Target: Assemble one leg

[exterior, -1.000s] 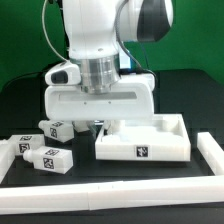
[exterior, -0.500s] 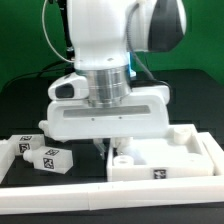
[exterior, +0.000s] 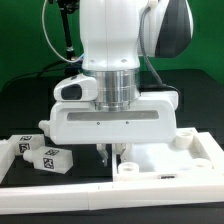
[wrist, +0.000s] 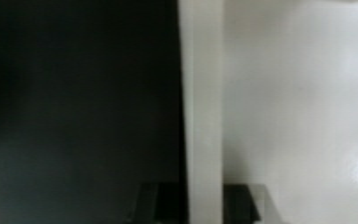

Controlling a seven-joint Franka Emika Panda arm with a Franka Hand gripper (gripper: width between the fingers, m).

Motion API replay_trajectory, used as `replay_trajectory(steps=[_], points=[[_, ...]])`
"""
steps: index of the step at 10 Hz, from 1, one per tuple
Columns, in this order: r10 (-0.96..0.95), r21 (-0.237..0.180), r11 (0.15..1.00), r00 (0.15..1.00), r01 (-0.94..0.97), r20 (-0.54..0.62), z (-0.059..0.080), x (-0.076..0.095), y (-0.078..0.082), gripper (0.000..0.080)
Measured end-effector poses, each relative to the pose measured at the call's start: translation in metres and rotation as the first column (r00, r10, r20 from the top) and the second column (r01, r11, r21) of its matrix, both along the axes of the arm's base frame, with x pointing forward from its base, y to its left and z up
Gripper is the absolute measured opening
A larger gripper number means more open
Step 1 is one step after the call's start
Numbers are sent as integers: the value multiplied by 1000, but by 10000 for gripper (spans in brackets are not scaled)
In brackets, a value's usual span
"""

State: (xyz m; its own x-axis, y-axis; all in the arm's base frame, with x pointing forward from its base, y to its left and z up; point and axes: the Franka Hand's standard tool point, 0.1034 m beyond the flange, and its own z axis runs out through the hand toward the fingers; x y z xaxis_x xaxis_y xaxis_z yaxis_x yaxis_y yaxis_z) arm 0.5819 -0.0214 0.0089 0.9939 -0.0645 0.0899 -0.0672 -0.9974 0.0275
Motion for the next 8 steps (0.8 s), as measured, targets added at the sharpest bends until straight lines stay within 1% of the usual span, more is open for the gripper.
replay_trajectory(steps=[3, 6, 8], points=[[4, -1, 1000, 1000, -4, 1, 0, 1, 1, 54], [-30, 1, 1000, 1000, 30, 2, -1, 12, 1, 55], [-58, 5, 998, 998, 58, -20, -1, 12, 1, 55]])
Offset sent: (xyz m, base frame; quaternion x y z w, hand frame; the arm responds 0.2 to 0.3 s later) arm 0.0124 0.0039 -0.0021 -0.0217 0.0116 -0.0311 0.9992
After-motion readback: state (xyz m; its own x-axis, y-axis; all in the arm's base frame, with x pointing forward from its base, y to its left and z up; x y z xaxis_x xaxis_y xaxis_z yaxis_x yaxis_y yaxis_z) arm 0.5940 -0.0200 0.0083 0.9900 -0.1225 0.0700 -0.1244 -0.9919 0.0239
